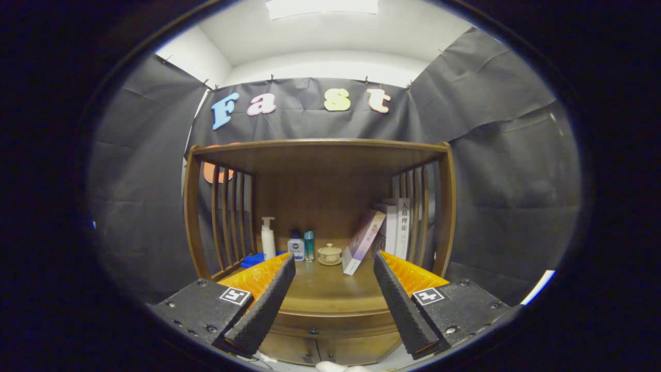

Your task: Pull open the drawer, take out the items inside it, and place them on the countertop above the cabinet.

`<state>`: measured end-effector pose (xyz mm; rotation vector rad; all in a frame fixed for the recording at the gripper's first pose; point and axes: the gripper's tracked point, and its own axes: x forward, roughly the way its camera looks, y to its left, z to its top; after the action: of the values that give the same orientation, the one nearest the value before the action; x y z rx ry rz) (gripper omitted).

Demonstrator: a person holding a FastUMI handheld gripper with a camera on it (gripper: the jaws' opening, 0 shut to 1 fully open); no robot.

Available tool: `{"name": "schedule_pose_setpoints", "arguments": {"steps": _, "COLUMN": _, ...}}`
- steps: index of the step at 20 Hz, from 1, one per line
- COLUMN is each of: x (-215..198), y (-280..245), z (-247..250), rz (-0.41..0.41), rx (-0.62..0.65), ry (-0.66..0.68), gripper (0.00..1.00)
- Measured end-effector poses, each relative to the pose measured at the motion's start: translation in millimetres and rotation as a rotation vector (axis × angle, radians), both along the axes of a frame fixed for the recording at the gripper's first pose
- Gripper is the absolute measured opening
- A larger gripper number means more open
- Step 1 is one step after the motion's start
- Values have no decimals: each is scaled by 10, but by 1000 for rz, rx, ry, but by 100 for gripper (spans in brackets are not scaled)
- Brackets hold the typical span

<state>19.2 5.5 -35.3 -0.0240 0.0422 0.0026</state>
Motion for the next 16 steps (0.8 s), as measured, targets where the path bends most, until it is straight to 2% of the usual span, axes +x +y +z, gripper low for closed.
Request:
{"name": "schedule_pose_setpoints", "arguments": {"steps": 5, "x": 84, "y": -24, "z": -207, "rz": -5, "rx": -8, "ry": 13, "gripper": 99}}
{"name": "schedule_pose_setpoints", "arguments": {"steps": 10, "x": 167, "y": 2, "z": -580, "rz": 23, "rx": 8, "ry": 32, "gripper": 99}}
{"name": "schedule_pose_setpoints", "arguments": {"steps": 16, "x": 292, "y": 11, "z": -1261, "rz": 27, "rx": -15, "ry": 79, "gripper": 99}}
